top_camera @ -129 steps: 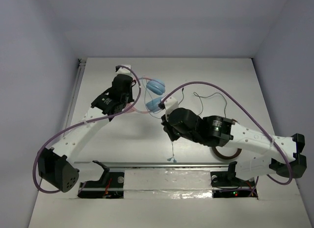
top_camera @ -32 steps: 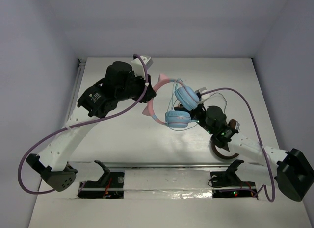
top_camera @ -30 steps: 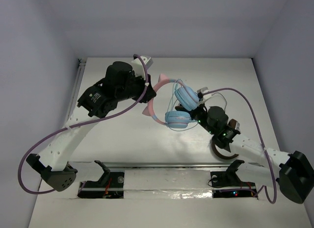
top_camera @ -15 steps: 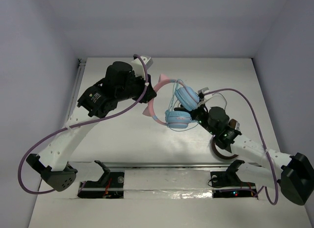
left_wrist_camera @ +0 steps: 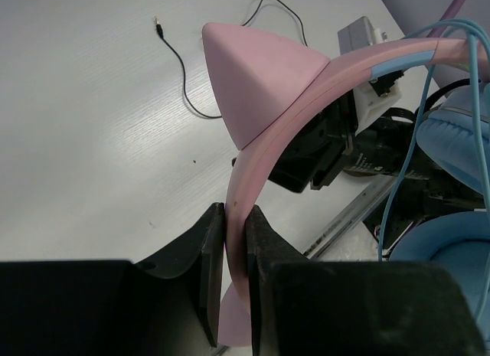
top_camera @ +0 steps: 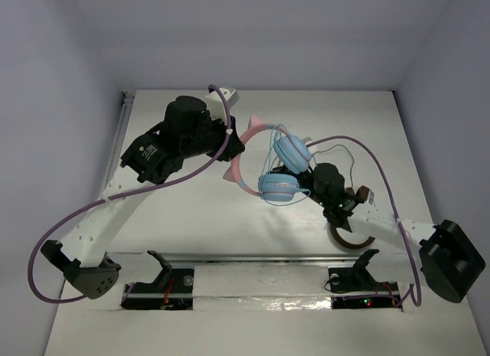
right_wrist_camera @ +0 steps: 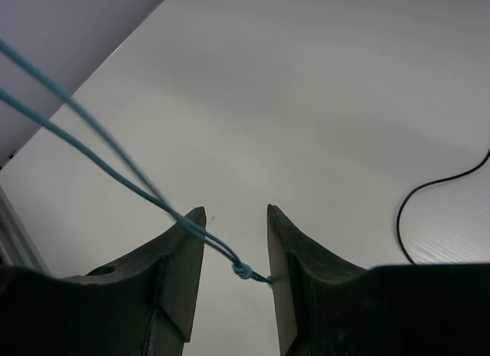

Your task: Wrap the headphones

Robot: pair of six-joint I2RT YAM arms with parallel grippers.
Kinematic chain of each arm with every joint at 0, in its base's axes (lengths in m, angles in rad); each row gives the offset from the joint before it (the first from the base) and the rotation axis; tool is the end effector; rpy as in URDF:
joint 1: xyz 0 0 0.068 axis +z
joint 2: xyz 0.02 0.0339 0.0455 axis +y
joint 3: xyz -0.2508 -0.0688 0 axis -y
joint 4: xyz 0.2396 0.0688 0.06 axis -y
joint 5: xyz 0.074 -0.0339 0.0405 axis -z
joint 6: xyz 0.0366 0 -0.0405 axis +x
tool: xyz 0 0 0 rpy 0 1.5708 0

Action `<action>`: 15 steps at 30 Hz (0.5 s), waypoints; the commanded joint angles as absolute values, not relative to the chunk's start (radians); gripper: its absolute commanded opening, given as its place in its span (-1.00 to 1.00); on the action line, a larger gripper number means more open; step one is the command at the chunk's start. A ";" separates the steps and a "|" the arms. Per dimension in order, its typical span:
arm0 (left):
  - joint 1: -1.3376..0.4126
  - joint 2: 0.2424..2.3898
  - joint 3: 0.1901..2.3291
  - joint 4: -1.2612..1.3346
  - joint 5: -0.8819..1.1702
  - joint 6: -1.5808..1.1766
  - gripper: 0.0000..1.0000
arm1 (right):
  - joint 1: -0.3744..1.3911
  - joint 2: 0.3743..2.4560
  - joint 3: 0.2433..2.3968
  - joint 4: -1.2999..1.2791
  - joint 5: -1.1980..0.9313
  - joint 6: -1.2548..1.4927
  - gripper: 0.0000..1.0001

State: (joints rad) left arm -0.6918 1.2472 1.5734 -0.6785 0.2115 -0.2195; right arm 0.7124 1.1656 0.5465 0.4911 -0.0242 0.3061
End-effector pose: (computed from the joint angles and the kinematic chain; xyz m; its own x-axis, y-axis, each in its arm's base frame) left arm 0.1884 -0.1661 0.4470 -0.4282 0.0783 -0.9003 0.6990 0.6601 -0.2751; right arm 0.1968 0.1711 0.2397 -0.2945 0.1437 -0.9448 -0.6113 0.7316 0.3018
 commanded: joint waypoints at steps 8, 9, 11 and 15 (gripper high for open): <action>-0.690 1.226 1.660 -0.525 0.187 -0.282 -1.00 | 0.704 1.226 0.565 0.647 -0.109 0.426 -0.82; -0.690 1.235 1.672 -0.503 0.178 -0.290 -1.00 | 0.704 1.227 0.548 0.655 -0.106 0.455 -0.86; -0.690 1.259 1.677 -0.430 0.134 -0.307 -1.00 | 0.704 1.218 0.529 0.678 -0.113 0.555 -0.95; -0.690 1.311 1.655 -0.348 0.012 -0.331 -1.00 | 0.704 1.157 0.476 0.715 -0.135 0.741 -1.00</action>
State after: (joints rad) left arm -0.6922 1.2953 1.6131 -0.5629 0.1043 -0.2615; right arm 0.7124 1.2026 0.5083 0.6315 -0.1055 0.5678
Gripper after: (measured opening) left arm 0.098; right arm 0.053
